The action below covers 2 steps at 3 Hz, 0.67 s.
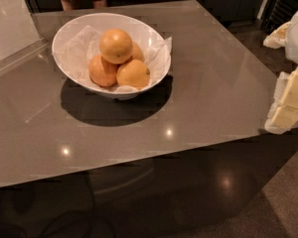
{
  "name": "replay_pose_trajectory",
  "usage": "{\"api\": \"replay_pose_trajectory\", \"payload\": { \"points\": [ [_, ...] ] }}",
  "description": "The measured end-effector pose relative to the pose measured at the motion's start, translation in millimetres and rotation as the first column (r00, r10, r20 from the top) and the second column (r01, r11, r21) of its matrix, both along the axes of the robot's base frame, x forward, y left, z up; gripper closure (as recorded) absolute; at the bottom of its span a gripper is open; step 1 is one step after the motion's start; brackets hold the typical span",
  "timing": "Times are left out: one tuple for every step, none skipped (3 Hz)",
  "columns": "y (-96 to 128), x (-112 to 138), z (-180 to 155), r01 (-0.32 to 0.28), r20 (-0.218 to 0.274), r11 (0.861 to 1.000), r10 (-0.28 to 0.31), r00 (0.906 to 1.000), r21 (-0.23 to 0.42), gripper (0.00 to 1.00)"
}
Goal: Pick orange from white bowl
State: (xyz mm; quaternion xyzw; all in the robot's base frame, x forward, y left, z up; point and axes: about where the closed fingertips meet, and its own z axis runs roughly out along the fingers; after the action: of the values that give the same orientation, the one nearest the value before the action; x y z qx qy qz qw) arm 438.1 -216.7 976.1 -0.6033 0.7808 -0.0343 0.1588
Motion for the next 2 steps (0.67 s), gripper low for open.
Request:
{"api": "replay_pose_trajectory", "payload": {
  "points": [
    [0, 0, 0, 0.0, 0.0, 1.0, 0.0, 1.0, 0.0, 0.0],
    [5, 11, 3, -0.015, 0.011, 1.0, 0.015, 0.9998, 0.021, 0.0]
  ]
}}
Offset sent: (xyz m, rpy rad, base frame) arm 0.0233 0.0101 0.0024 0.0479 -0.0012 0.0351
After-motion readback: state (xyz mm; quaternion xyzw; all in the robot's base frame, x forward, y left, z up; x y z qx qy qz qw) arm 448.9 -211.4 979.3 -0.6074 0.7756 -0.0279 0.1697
